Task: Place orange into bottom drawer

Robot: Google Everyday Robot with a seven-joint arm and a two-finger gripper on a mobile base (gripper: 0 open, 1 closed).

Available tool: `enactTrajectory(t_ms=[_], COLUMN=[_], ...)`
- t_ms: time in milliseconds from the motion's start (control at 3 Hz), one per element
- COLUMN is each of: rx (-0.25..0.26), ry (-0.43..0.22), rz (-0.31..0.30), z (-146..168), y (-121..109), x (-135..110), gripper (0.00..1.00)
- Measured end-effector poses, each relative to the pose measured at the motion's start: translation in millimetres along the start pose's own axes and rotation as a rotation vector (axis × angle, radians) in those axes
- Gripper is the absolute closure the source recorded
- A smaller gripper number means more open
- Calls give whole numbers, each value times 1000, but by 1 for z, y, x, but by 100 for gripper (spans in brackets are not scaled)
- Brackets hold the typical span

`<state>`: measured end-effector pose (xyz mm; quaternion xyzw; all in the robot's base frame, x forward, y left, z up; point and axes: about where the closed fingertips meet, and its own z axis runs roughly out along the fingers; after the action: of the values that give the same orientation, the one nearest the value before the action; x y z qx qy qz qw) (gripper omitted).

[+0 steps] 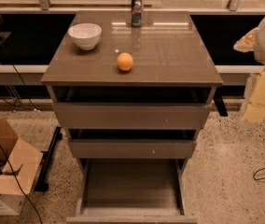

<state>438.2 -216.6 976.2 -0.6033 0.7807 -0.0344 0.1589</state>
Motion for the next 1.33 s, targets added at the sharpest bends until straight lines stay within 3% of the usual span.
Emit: enactTrajectory(t_ms=[333,1000,1333], rx=[2,19,1], ry=[-1,-131,-188], rz=[-1,-58,-71], z=[0,11,22], y=[0,-58,-81], x=[-1,-69,-102], gripper=[0,0,0])
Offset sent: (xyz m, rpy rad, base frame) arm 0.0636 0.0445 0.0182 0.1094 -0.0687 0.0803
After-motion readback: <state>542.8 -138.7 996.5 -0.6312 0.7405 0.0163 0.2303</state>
